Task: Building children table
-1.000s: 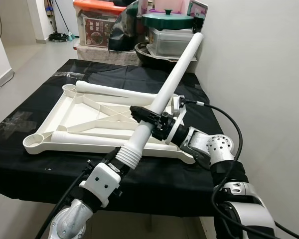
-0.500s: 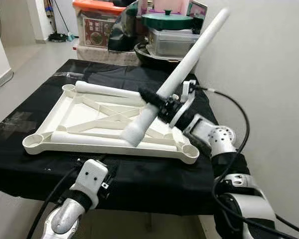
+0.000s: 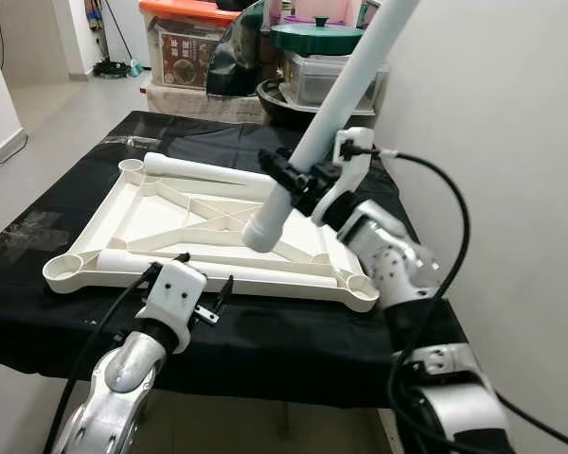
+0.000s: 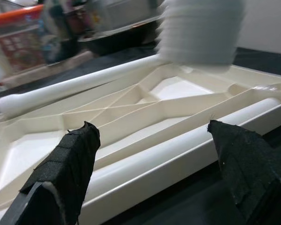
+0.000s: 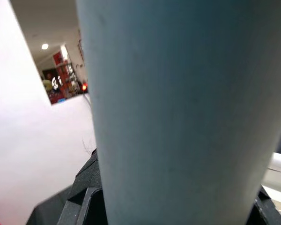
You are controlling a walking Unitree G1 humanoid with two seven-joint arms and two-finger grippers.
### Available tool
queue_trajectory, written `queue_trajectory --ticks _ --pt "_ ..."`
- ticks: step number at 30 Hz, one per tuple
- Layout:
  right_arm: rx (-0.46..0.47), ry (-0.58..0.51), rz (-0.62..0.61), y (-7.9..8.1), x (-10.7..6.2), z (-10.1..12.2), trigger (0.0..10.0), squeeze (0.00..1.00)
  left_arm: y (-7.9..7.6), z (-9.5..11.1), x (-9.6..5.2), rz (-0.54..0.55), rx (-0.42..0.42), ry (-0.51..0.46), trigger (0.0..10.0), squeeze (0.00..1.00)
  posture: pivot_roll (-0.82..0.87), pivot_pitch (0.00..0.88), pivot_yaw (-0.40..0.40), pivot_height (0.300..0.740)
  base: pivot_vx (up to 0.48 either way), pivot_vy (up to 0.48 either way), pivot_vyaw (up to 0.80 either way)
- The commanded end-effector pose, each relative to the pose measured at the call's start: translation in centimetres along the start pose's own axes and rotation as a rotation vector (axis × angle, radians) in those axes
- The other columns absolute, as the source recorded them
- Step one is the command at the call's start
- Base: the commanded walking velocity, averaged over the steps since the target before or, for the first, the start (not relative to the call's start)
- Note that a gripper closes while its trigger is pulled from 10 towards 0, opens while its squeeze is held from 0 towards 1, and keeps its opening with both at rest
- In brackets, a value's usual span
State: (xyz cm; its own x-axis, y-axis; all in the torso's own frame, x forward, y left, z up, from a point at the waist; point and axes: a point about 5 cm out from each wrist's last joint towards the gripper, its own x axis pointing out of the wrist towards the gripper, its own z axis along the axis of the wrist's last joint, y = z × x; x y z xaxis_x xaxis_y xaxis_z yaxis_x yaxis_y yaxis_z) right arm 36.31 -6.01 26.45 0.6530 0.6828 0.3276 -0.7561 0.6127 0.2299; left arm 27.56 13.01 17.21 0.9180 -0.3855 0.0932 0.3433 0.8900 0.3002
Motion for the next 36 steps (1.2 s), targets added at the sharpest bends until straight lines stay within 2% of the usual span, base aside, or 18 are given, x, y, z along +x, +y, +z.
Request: queue_trajectory --ticks 1,3,4,6,7,8,9,13,14,15,17,20,27,36 --pt "-0.06 -0.028 0.025 0.9 0.2 0.3 0.0 0.0 -1.4 -0.2 0.9 -0.065 -0.049 0.017 10.0 0.0 0.18 0.0 -0.105 0.74 0.0 0.0 0.0" --pt "-0.063 -0.031 0.038 1.2 0.2 0.1 0.0 0.0 -1.8 -0.1 1.3 -0.079 -0.059 0.011 10.0 0.0 0.18 0.0 -0.105 0.74 0.0 0.0 0.0" --pt "-0.071 -0.032 0.053 1.5 0.3 -0.1 0.0 0.0 -2.0 0.1 1.8 -0.08 -0.08 0.001 10.0 0.98 0.18 0.0 -0.101 0.74 0.0 0.0 0.0" --pt "-0.071 -0.032 0.053 1.5 0.3 -0.1 0.0 0.0 -2.0 0.1 1.8 -0.08 -0.08 0.001 10.0 0.98 0.18 0.0 -0.101 0.74 0.0 0.0 0.0" --pt "-0.08 -0.03 0.07 1.9 0.4 -0.2 0.0 0.0 -2.5 0.4 2.4 -0.112 -0.069 -0.012 10.0 1.0 0.18 0.0 -0.101 0.74 0.0 0.0 0.0" --pt "-0.08 -0.03 0.07 1.9 0.4 -0.2 0.0 0.0 -2.5 0.4 2.4 -0.112 -0.069 -0.012 10.0 1.0 0.18 0.0 -0.101 0.74 0.0 0.0 0.0" --pt "-0.097 -0.03 0.084 2.3 0.4 -0.5 0.0 0.0 -2.7 0.8 3.1 -0.118 -0.053 -0.025 10.0 1.0 0.17 0.0 -0.097 0.74 0.0 0.0 0.0" --pt "-0.097 -0.03 0.084 2.3 0.4 -0.5 0.0 0.0 -2.7 0.8 3.1 -0.118 -0.053 -0.025 10.0 1.0 0.17 0.0 -0.097 0.74 0.0 0.0 0.0" --pt "-0.119 -0.028 0.095 2.7 0.4 -0.8 0.0 0.0 -2.9 1.1 3.7 -0.121 -0.033 -0.039 10.0 0.0 0.17 0.0 -0.098 0.74 0.0 0.0 0.0" --pt "-0.119 -0.028 0.095 2.7 0.4 -0.8 0.0 0.0 -2.9 1.1 3.7 -0.121 -0.033 -0.039 10.0 0.0 0.17 0.0 -0.098 0.74 0.0 0.0 0.0" --pt "-0.164 -0.006 0.105 2.8 0.1 -1.6 0.0 0.0 -2.8 1.1 4.2 -0.092 0.031 -0.033 10.0 0.0 0.17 0.0 -0.097 0.74 0.0 0.0 0.0" --pt "-0.183 0.007 0.097 2.6 0.0 -2.0 0.0 0.0 -2.7 0.7 4.0 -0.083 0.079 -0.012 10.0 0.0 0.17 0.0 -0.098 0.74 0.0 0.0 0.0" --pt "-0.216 0.017 0.065 2.0 -0.2 -2.2 0.0 0.0 -2.5 -0.3 3.3 -0.053 0.095 0.023 10.0 0.0 0.17 0.0 -0.098 0.74 0.0 0.0 0.0" --pt "-0.253 0.0 0.03 1.3 -0.2 -1.6 0.0 0.0 -2.5 -0.5 3.1 -0.032 0.13 0.009 10.0 0.0 0.17 0.0 -0.098 0.74 0.0 0.0 0.0"
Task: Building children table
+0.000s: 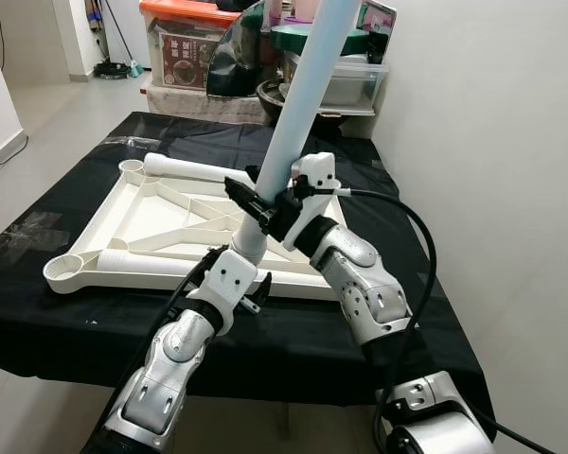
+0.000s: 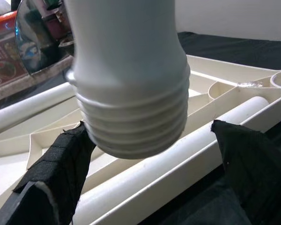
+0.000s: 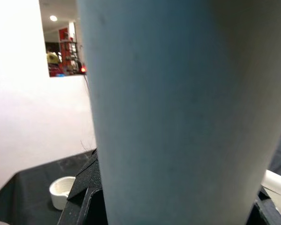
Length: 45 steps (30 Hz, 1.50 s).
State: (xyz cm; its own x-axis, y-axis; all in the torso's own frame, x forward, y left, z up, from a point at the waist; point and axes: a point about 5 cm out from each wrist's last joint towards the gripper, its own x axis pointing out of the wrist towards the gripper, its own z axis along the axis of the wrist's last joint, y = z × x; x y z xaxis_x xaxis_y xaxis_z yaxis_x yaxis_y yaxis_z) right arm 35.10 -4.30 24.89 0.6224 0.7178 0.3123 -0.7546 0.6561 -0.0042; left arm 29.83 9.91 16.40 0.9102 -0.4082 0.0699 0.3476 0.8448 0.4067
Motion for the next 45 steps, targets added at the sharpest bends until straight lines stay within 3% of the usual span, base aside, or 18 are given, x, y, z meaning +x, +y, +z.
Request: queue_trajectory --ticks 1,6,12,24,25,26,27,44,45 --pt "-0.021 -0.021 -0.029 -0.7 -0.1 0.5 0.0 0.0 -0.1 0.1 -0.1 0.022 0.021 -0.015 10.0 0.0 0.17 0.0 -0.098 0.74 0.0 0.0 0.0" --pt "-0.011 -0.014 -0.028 -0.7 -0.2 0.4 0.0 0.0 0.3 0.3 0.0 0.054 0.033 -0.033 10.0 0.0 0.17 0.0 -0.099 0.74 0.0 0.0 0.0" --pt "0.032 0.003 0.017 0.4 -0.4 -0.4 0.0 0.0 0.8 0.5 0.3 0.093 0.029 -0.058 10.0 0.0 0.16 0.0 -0.097 0.74 0.0 0.0 0.0" --pt "0.067 0.011 0.077 2.0 -0.6 -1.0 0.0 0.0 -0.2 0.7 0.4 0.066 -0.02 -0.088 10.0 0.0 0.16 0.0 -0.096 0.74 0.0 0.0 0.0" --pt "0.069 0.013 0.082 2.1 -0.6 -1.1 0.0 0.0 -0.2 0.6 0.4 0.065 -0.014 -0.085 7.7 0.0 0.16 0.0 -0.093 0.74 0.0 0.0 0.0" --pt "0.069 0.013 0.082 2.1 -0.6 -1.1 0.0 0.0 -0.2 0.6 0.4 0.065 -0.014 -0.085 7.7 0.0 0.16 0.0 -0.093 0.74 0.0 0.0 0.0" --pt "0.07 0.014 0.084 2.1 -0.6 -1.1 0.0 0.0 -0.2 0.5 0.4 0.065 -0.008 -0.08 0.0 0.0 0.16 0.0 -0.093 0.74 0.0 0.0 0.0" --pt "0.091 -0.001 0.038 1.4 -0.5 -0.7 0.0 0.0 -0.2 -0.2 0.2 0.08 0.019 -0.062 0.0 0.0 0.16 0.0 -0.095 0.74 0.0 0.0 0.0" --pt "0.093 -0.003 0.03 1.3 -0.5 -0.7 10.0 0.0 -0.2 -0.2 0.3 0.077 0.024 -0.063 0.0 0.0 0.16 0.0 -0.097 0.74 0.0 0.0 0.0"
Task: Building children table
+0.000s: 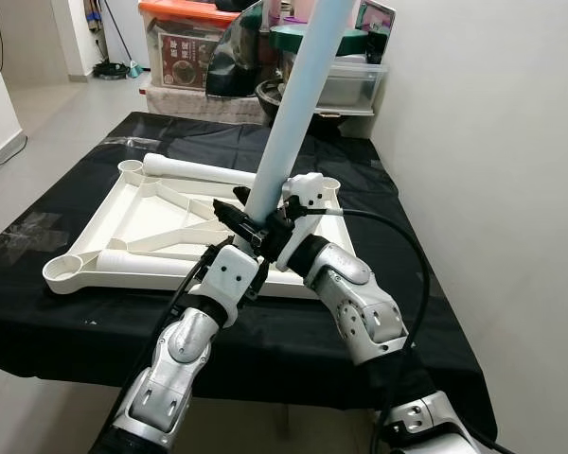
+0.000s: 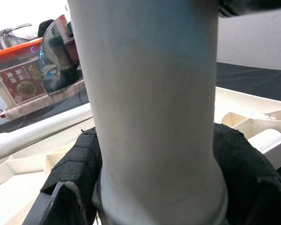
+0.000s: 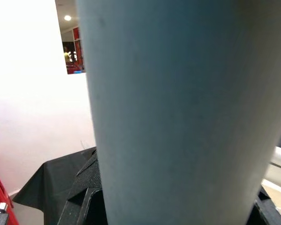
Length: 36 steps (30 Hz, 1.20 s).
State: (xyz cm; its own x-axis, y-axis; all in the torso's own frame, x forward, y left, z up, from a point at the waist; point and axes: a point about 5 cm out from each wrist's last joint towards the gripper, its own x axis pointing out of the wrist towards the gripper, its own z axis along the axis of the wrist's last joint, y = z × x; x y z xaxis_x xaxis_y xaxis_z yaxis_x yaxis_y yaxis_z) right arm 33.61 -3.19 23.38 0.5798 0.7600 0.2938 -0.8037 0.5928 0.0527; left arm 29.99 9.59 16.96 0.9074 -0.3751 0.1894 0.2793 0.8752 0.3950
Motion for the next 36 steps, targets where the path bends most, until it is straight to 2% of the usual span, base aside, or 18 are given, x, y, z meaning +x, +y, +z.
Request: queue_trajectory --ticks 1,2,3,4,5,8,9,21,22,23,32,36 --pt "0.014 -0.026 -0.028 -0.5 0.08 0.75 10.0 0.0 -0.18 -0.78 -0.14 0.0 0.028 0.034 0.0 0.0 0.16 0.0 -0.097 0.74 0.0 0.0 0.0" --pt "0.014 -0.026 -0.028 -0.5 0.08 0.75 10.0 0.0 -0.18 -0.78 -0.14 0.0 0.028 0.034 0.0 0.0 0.16 0.0 -0.097 0.74 0.0 0.0 0.0" --pt "0.018 -0.028 -0.037 -0.64 0.11 0.83 10.0 0.0 -0.22 -0.77 -0.09 -0.009 0.04 0.036 10.0 0.0 0.16 0.0 -0.097 0.74 0.0 0.0 0.0" --pt "0.018 -0.028 -0.037 -0.64 0.11 0.83 10.0 0.0 -0.22 -0.77 -0.09 -0.009 0.04 0.036 10.0 0.0 0.16 0.0 -0.097 0.74 0.0 0.0 0.0" --pt "0.018 -0.032 -0.043 -0.75 0.15 0.92 10.0 1.0 -0.25 -0.77 -0.05 -0.014 0.044 0.037 10.0 0.0 0.16 0.0 -0.097 0.74 0.0 0.0 0.0" --pt "0.02 -0.033 -0.046 -0.81 0.19 0.97 10.0 0.96 -0.27 -0.76 -0.01 -0.019 0.052 0.036 10.0 0.0 0.16 0.0 -0.097 0.74 0.0 0.0 0.0" --pt "0.02 -0.032 -0.047 -0.83 0.23 1.0 10.0 0.0 -0.28 -0.73 0.01 -0.023 0.057 0.033 10.0 0.0 0.16 0.0 -0.097 0.74 0.0 0.0 0.0" --pt "0.056 -0.045 -0.059 -0.85 0.39 1.27 10.0 0.0 -0.65 -0.8 -0.04 -0.05 0.095 0.022 10.0 0.0 0.16 0.0 -0.096 0.74 0.0 0.0 0.0" --pt "0.059 -0.048 -0.055 -0.79 0.41 1.31 2.2 0.0 -0.72 -0.81 -0.05 -0.053 0.096 0.021 10.0 0.0 0.16 0.0 -0.096 0.74 0.0 0.0 0.0" --pt "0.064 -0.052 -0.043 -0.62 0.45 1.33 0.0 0.0 -0.76 -0.83 -0.07 -0.058 0.1 0.018 10.0 0.0 0.16 0.0 -0.095 0.74 0.0 0.0 0.0" --pt "0.058 -0.05 -0.013 -0.07 0.45 1.1 0.0 0.0 -0.62 -0.92 -0.08 -0.052 0.094 0.021 10.0 0.0 0.16 0.0 -0.094 0.74 0.0 0.0 0.0" --pt "0.061 -0.047 -0.011 0.01 0.4 0.98 0.0 0.0 -0.51 -1.05 -0.12 -0.046 0.058 0.027 10.0 0.0 0.16 0.0 -0.093 0.74 0.0 0.0 0.0"
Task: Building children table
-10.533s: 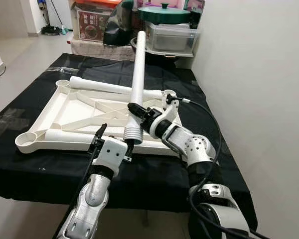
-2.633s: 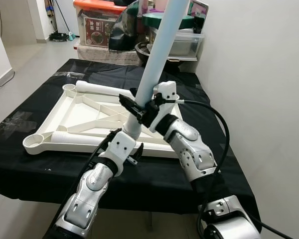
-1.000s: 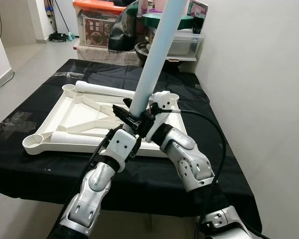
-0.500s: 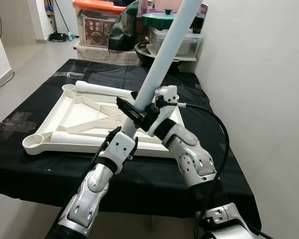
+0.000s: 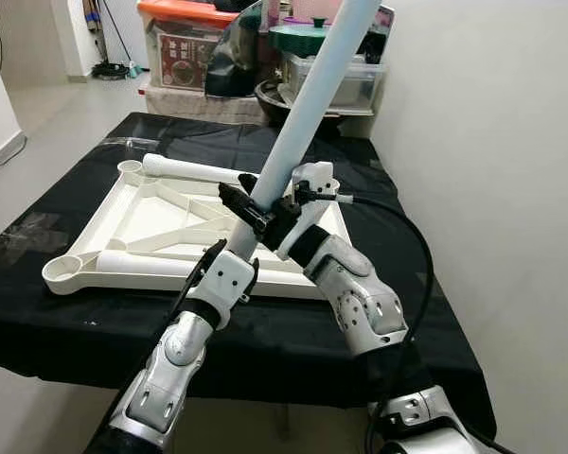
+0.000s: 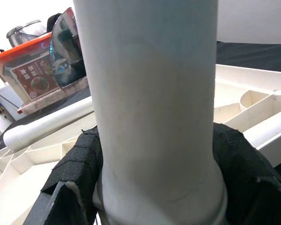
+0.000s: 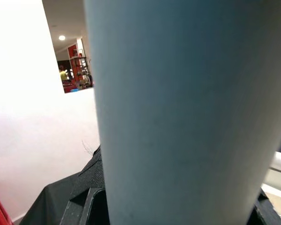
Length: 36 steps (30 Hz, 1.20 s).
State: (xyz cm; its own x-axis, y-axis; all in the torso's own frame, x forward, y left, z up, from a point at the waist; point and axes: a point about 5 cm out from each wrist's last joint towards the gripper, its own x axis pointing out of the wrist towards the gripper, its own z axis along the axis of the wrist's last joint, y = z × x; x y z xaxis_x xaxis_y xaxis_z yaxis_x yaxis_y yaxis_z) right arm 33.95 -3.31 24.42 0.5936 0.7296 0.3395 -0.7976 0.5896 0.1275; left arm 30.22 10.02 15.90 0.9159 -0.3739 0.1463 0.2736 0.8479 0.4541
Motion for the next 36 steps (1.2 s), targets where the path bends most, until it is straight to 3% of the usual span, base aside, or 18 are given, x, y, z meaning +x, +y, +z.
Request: queue_trajectory --ticks 1,2,5,9,10,13,14,21,22,25,30,36 --pt "-0.007 0.004 0.013 0.3 0.0 0.0 0.0 0.0 -0.5 -0.1 0.0 -0.026 -0.027 -0.005 10.0 0.0 0.16 0.0 -0.092 0.74 0.0 0.0 0.0" --pt "-0.006 0.003 0.011 0.3 -0.1 0.0 0.0 0.0 -0.3 -0.3 -0.1 -0.01 -0.044 0.006 10.0 0.99 0.16 0.0 -0.092 0.74 0.0 0.0 0.0" --pt "-0.004 0.001 0.008 0.2 -0.1 0.0 0.0 0.0 0.0 -0.4 -0.3 0.011 -0.053 0.013 10.0 1.0 0.16 0.0 -0.093 0.74 0.0 0.0 0.0" --pt "-0.008 -0.006 -0.003 -0.1 -0.1 0.2 0.0 0.0 0.5 -0.7 -0.5 0.049 -0.049 0.036 10.0 1.0 0.17 0.0 -0.091 0.74 0.0 0.0 0.0" --pt "-0.013 -0.012 -0.013 -0.3 -0.1 0.4 0.0 0.0 0.8 -0.8 -0.6 0.065 -0.039 0.04 10.0 0.37 0.16 0.0 -0.089 0.74 0.0 0.0 0.0" --pt "-0.016 -0.018 -0.021 -0.5 -0.1 0.6 0.0 0.0 1.0 -0.8 -0.8 0.072 -0.037 0.041 10.0 0.37 0.16 0.0 -0.089 0.74 0.0 0.0 0.0" --pt "-0.023 -0.025 -0.032 -0.8 -0.2 0.9 0.0 0.0 1.1 -0.8 -1.0 0.09 -0.045 0.043 10.0 0.0 0.15 0.0 -0.095 0.74 0.0 0.0 0.0" --pt "-0.082 -0.057 -0.146 -2.7 -0.7 2.1 0.0 0.0 1.1 -1.3 -2.2 0.16 -0.161 0.08 10.0 0.0 0.13 0.0 -0.068 0.74 0.0 0.0 0.0" --pt "-0.096 -0.066 -0.181 -3.1 -0.9 2.3 9.8 0.0 1.0 -1.4 -2.4 0.166 -0.184 0.089 10.0 0.0 0.13 0.0 -0.063 0.74 0.0 0.0 0.0" --pt "-0.102 -0.071 -0.224 -3.6 -1.2 2.4 10.0 0.0 0.8 -1.5 -2.7 0.178 -0.214 0.094 10.0 0.0 0.13 0.0 -0.061 0.74 0.0 0.0 0.0" --pt "-0.149 -0.079 -0.36 -5.2 -3.3 2.1 10.0 0.0 0.3 -1.2 -3.6 0.225 -0.319 0.104 10.0 0.0 0.16 0.0 -0.063 0.74 0.0 0.0 0.0" --pt "-0.151 -0.084 -0.404 -5.5 -3.9 1.7 10.0 0.0 0.2 -0.8 -3.8 0.222 -0.303 0.093 10.0 0.0 0.16 0.0 -0.071 0.74 0.0 0.0 0.49"
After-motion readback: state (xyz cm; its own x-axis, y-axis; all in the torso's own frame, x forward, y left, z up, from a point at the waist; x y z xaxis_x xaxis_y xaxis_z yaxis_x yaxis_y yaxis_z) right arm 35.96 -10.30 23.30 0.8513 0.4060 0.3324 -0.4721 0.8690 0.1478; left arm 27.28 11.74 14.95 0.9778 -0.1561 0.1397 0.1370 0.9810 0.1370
